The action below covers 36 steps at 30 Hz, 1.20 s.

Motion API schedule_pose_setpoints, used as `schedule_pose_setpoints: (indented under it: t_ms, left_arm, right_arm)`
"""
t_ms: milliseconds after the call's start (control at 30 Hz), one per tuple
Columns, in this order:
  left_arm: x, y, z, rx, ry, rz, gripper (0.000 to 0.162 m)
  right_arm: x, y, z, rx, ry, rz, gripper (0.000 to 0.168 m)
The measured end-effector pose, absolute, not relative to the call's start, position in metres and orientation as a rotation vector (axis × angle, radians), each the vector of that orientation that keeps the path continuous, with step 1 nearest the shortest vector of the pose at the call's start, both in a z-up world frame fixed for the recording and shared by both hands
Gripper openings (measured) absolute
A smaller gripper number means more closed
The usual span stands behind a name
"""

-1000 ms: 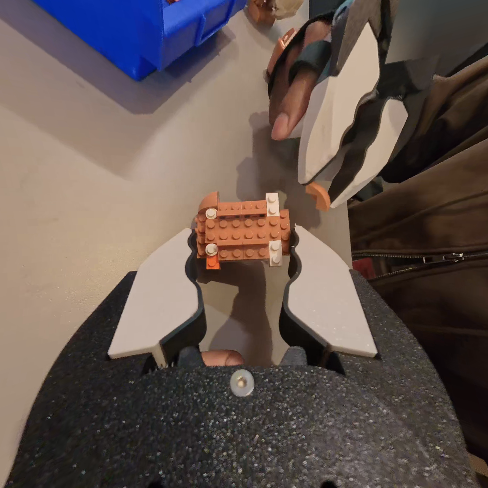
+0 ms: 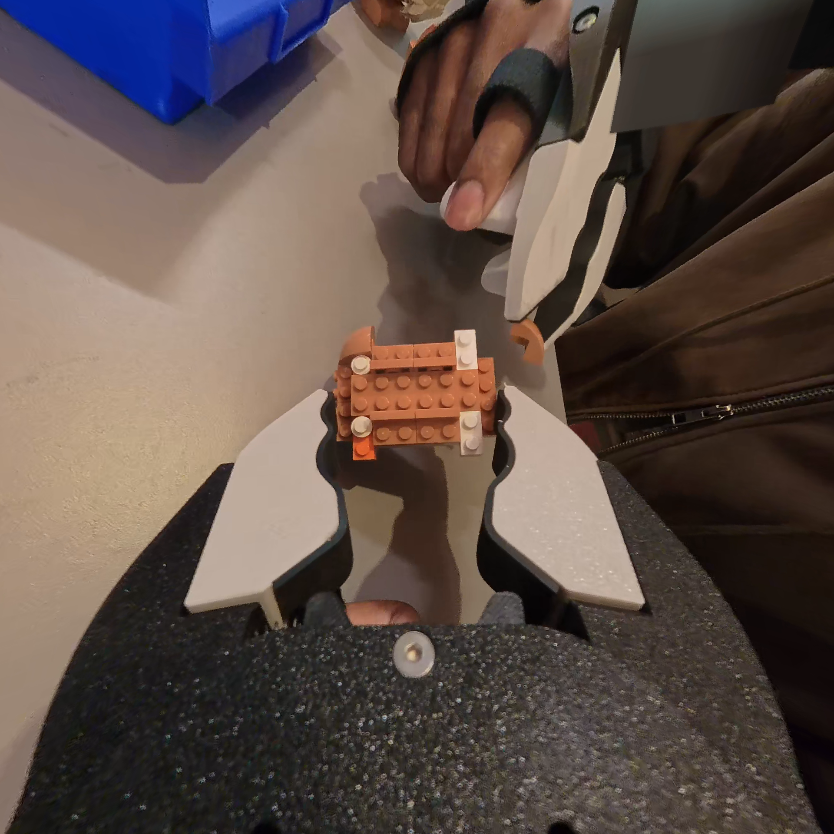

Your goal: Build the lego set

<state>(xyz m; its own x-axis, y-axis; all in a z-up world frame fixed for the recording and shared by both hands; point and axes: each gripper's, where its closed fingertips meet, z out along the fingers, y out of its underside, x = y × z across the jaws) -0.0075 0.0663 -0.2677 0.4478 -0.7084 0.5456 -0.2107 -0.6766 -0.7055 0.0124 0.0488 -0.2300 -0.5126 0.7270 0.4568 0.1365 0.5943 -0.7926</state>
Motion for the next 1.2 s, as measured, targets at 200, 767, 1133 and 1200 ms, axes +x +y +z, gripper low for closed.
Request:
schedule_pose_setpoints:
  t_ms: [200, 767, 1133, 1200]
  left_arm:
    - [-0.01, 0.06, -0.267, -2.103, 0.89, -1.074, 0.067]
    - [-0.01, 0.048, -0.265, -1.937, 1.162, -0.869, 0.068]
    - [-0.013, 0.048, -0.272, -1.933, 1.226, -0.767, 0.068]
    - [-0.014, 0.049, -0.274, -1.937, 1.235, -0.743, 0.068]
  right_arm:
    - [0.015, 0.049, -0.231, -0.668, -1.983, 0.889, 0.022]
    - [0.018, 0.041, -0.234, -0.592, -1.955, 0.917, 0.022]
    - [0.016, 0.036, -0.243, -0.553, -1.979, 0.88, 0.022]
    - [0.016, 0.037, -0.244, -0.554, -1.98, 0.872, 0.022]
